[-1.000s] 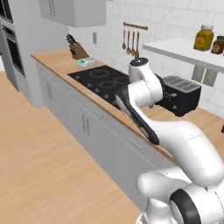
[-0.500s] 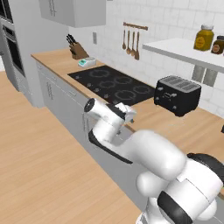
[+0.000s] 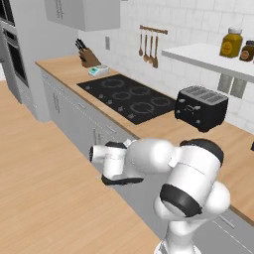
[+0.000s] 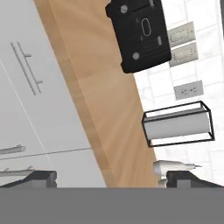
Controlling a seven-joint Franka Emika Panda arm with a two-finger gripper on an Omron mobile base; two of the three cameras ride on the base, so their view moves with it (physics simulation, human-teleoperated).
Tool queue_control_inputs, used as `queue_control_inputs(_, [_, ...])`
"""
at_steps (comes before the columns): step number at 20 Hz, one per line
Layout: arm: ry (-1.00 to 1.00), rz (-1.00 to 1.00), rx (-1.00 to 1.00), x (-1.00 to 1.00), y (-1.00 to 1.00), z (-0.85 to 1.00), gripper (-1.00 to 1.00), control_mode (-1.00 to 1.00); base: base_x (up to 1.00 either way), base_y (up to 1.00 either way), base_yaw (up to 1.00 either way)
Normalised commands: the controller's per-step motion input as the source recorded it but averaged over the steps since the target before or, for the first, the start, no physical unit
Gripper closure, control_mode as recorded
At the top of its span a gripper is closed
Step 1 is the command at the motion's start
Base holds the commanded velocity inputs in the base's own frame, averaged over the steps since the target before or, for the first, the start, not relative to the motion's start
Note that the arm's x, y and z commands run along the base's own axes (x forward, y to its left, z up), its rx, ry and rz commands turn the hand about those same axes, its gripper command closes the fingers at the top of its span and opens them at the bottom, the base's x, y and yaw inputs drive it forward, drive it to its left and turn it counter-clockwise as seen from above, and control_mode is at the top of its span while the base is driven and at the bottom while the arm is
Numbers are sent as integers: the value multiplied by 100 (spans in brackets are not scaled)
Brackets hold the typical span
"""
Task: Take a straw from the drawer in front and place it inside the glass cup on the dining counter.
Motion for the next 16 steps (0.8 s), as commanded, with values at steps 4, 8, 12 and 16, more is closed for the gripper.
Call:
queue_control_inputs(4, [0, -13, -20, 0, -46, -44, -100, -100, 0, 0, 0])
queue_control_inputs(8, [0, -2, -8, 2, -61, -33, -100, -100, 0, 0, 0])
queue_control_inputs(12, [0, 0, -3, 2, -54, -43, -100, -100, 0, 0, 0])
queue_control_inputs(16, [0, 0, 0, 0, -38, -35, -100, -100, 0, 0, 0])
